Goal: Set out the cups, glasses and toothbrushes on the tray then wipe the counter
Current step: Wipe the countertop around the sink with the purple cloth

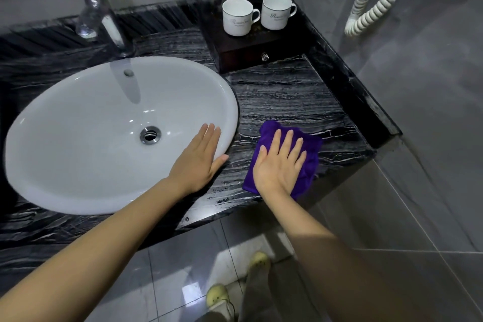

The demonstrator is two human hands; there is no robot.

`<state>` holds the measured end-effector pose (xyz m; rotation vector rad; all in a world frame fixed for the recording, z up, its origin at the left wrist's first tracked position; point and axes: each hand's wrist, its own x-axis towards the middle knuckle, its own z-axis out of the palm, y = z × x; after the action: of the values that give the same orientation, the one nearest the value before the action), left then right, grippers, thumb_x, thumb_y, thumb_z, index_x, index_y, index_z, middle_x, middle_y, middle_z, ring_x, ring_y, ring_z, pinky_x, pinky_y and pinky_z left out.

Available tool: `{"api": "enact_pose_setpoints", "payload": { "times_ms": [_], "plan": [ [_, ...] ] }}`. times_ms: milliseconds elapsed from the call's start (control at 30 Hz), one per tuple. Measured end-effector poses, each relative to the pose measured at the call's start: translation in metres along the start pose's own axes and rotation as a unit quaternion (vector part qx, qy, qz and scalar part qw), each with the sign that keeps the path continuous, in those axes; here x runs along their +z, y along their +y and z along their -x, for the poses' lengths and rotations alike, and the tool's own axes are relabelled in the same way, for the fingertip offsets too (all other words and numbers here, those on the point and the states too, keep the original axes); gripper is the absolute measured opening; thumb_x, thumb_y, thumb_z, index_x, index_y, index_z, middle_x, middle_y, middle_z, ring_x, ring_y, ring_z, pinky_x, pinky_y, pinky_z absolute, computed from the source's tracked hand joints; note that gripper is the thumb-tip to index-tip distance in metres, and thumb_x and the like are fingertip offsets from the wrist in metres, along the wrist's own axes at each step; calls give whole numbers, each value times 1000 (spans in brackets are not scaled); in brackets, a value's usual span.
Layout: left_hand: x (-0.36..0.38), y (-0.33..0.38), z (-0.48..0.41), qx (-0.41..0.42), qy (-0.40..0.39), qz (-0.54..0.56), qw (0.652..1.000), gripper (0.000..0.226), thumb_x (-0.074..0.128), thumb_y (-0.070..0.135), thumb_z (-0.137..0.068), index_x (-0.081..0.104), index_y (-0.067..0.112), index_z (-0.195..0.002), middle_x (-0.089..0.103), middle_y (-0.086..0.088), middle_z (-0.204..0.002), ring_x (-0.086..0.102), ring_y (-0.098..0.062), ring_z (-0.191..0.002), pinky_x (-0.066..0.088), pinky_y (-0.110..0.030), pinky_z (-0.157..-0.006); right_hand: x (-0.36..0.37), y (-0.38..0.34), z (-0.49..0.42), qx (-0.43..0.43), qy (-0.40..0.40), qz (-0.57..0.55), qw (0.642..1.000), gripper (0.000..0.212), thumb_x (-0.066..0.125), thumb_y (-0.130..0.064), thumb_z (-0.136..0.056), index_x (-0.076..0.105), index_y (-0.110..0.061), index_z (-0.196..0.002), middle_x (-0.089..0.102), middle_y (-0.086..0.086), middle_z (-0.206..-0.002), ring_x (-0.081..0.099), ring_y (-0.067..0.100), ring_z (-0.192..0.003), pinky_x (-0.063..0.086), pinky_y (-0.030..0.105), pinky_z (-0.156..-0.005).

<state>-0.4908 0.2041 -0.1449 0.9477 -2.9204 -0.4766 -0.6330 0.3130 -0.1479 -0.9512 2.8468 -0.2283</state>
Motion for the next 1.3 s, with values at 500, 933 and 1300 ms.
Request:
{"api": "enact_pose_setpoints", "payload": {
  "times_ms": [500,933,1300],
  "plan": [
    [3,3,1,8,43,-21,999,91,-7,65,-85,14,2,-147,13,-14,-157,-3,-17,-144,-1,-27,-117,0,-16,-13,-101,-17,22,995,60,18,-43,-99,1,-19,-150,-2,9,-160,-4,33,-147,-1,50,-120],
    [-2,8,2,-2,40,-52,998,79,6,55,-95,28,-4,-142,30,-21,-150,22,-32,-142,15,-40,-115,3,-38,-49,-152,-29,34,987,59,21,-39,-98,4,-17,-150,-2,7,-160,-4,32,-147,0,49,-120],
    [-2,8,2,-10,36,-67,997,77,9,54,-95,29,-4,-141,32,-21,-149,23,-33,-141,14,-35,-117,-7,-34,-88,-250,-46,36,967,56,23,-35,-98,11,-18,-150,6,1,-160,1,27,-148,3,46,-121]
  ]
}}
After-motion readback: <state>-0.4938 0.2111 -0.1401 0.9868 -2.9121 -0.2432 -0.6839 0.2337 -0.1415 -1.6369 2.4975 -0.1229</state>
